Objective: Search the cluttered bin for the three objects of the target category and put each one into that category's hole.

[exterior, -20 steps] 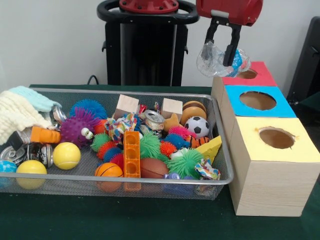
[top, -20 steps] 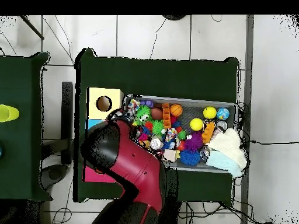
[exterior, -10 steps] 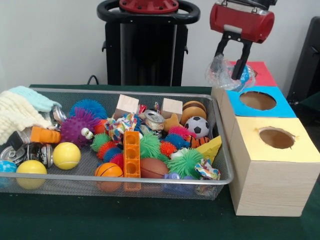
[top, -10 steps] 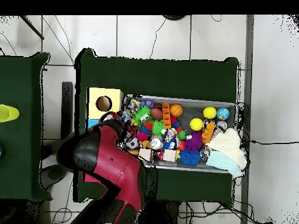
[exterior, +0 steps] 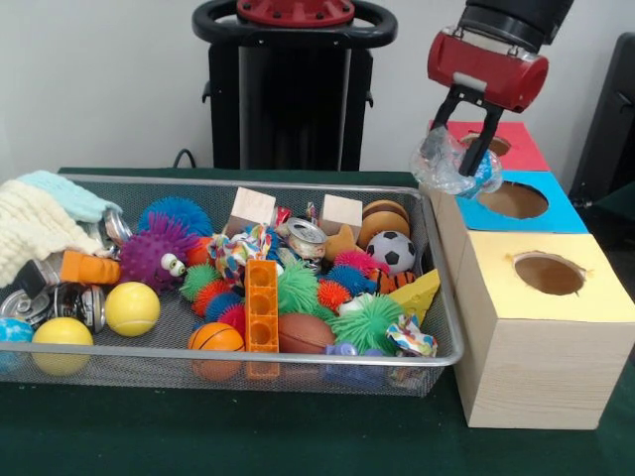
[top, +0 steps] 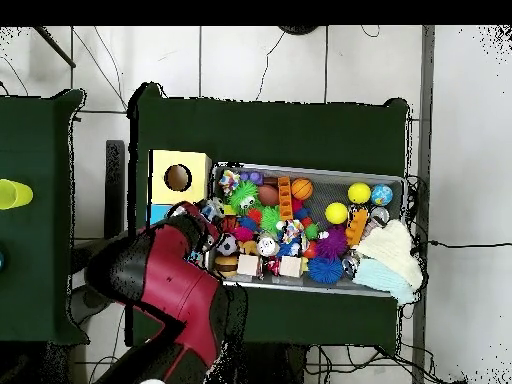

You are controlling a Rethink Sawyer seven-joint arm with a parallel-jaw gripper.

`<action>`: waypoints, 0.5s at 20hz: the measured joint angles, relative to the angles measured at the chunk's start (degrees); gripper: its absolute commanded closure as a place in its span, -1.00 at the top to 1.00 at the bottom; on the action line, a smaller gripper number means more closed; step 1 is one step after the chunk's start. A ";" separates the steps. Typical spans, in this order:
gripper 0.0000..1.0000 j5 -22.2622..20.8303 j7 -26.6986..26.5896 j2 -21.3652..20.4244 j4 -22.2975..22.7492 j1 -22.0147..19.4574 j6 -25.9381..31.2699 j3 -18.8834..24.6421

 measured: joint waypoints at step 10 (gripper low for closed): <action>-1.00 0.05 2.12 1.89 -0.02 2.95 0.00 -4.69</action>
